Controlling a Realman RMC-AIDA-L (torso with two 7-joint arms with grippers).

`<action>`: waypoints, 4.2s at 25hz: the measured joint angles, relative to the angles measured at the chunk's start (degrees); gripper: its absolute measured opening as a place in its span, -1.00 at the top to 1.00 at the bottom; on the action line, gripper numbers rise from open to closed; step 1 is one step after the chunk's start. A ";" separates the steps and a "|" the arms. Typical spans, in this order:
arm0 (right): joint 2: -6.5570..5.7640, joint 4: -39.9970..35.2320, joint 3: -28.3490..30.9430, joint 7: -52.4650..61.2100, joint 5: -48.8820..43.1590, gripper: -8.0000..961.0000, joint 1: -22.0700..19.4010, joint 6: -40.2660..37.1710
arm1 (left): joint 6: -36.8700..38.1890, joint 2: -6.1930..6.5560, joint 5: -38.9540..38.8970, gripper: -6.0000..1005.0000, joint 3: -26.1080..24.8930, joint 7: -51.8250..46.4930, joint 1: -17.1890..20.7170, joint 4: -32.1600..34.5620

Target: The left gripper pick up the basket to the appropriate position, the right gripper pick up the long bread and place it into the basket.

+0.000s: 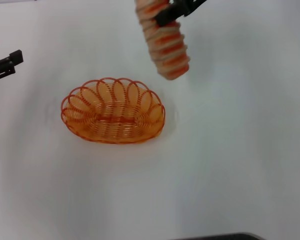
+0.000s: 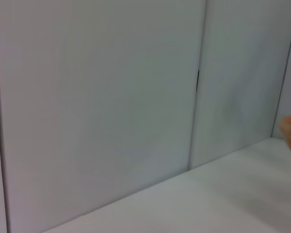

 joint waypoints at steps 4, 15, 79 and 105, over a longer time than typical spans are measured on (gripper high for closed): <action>1.60 0.14 -5.16 -3.58 0.35 0.48 1.54 -0.80 | 0.00 -0.06 -0.17 -0.56 0.03 0.00 0.08 -0.10; 3.25 0.31 -15.37 -9.74 3.71 0.57 4.24 -1.35 | 0.01 -0.01 -1.67 -0.56 0.07 -0.01 0.18 -0.88; 2.79 -1.79 -22.09 -24.20 27.65 -0.40 -9.69 8.60 | 0.75 -0.02 -4.02 -0.56 -0.01 -0.09 0.89 -3.09; 2.41 7.26 -9.08 -52.82 35.50 -0.78 -39.56 -0.63 | 9.51 0.00 7.30 -0.57 -3.59 -1.96 6.53 -10.11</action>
